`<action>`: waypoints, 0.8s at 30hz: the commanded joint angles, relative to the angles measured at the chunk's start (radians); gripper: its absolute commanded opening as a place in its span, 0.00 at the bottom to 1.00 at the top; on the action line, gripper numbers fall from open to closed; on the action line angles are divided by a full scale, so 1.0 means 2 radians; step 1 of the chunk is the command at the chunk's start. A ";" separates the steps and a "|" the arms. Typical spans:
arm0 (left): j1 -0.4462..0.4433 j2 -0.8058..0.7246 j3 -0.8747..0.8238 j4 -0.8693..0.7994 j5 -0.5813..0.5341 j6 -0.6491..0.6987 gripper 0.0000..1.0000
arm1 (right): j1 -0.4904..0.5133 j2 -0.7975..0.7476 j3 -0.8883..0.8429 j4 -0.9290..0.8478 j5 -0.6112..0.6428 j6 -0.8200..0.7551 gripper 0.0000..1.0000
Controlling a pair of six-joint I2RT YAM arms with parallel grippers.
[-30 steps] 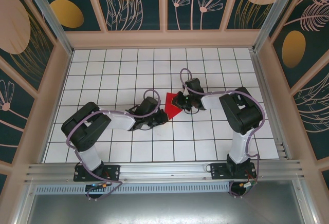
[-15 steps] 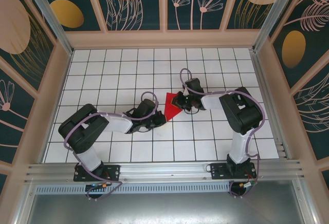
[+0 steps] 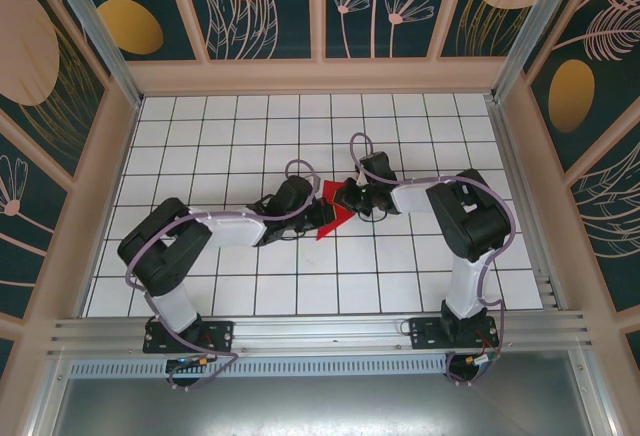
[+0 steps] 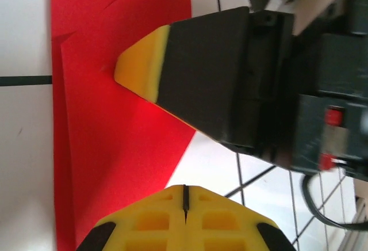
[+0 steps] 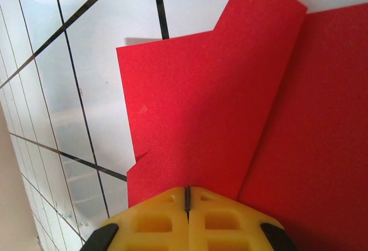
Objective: Fold a paper plane with a square sheet of paper (pick it up from the middle)
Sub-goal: Fourth fold the wing at the center of the table.
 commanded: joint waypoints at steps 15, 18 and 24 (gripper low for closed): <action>-0.001 0.031 -0.058 -0.066 0.026 0.012 0.00 | 0.001 0.059 -0.025 -0.090 0.074 -0.011 0.00; -0.004 0.021 -0.082 -0.066 0.030 0.006 0.00 | 0.000 0.060 -0.026 -0.091 0.075 -0.013 0.00; -0.010 -0.012 -0.129 -0.049 0.047 -0.004 0.00 | -0.001 0.060 -0.029 -0.092 0.076 -0.013 0.00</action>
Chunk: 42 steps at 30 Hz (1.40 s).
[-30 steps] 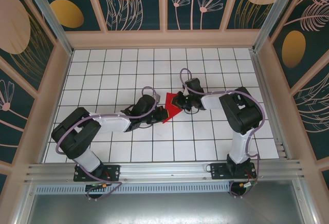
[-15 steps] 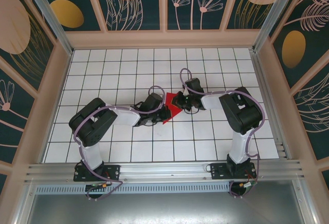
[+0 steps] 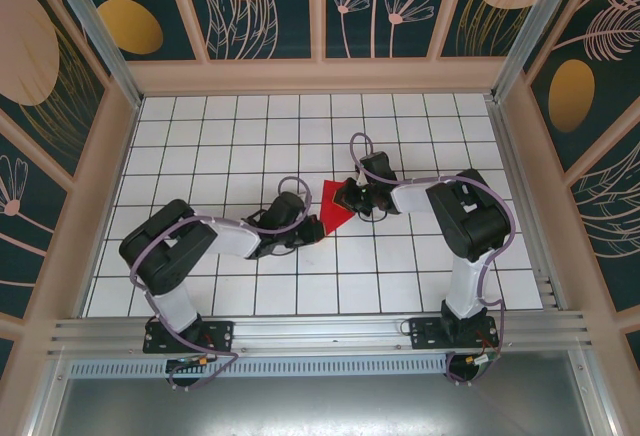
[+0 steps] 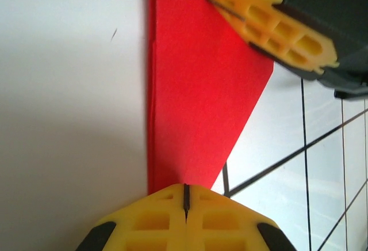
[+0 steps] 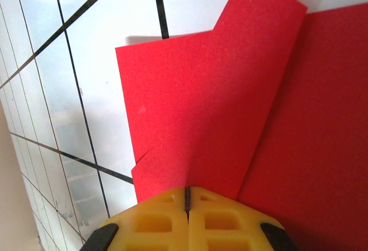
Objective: Fold a paper plane with a square sheet of paper (pick it up from the middle)
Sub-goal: Fourth fold the wing at the center of the table.
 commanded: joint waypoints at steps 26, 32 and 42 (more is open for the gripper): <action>-0.010 0.000 0.061 -0.071 -0.044 0.036 0.00 | -0.001 0.050 -0.026 -0.092 0.074 -0.011 0.00; -0.010 0.018 0.054 -0.086 -0.050 0.030 0.00 | -0.001 0.033 -0.025 -0.086 0.061 -0.020 0.00; -0.010 0.023 0.016 -0.068 -0.031 0.010 0.00 | -0.001 -0.037 0.021 -0.082 0.018 -0.095 0.02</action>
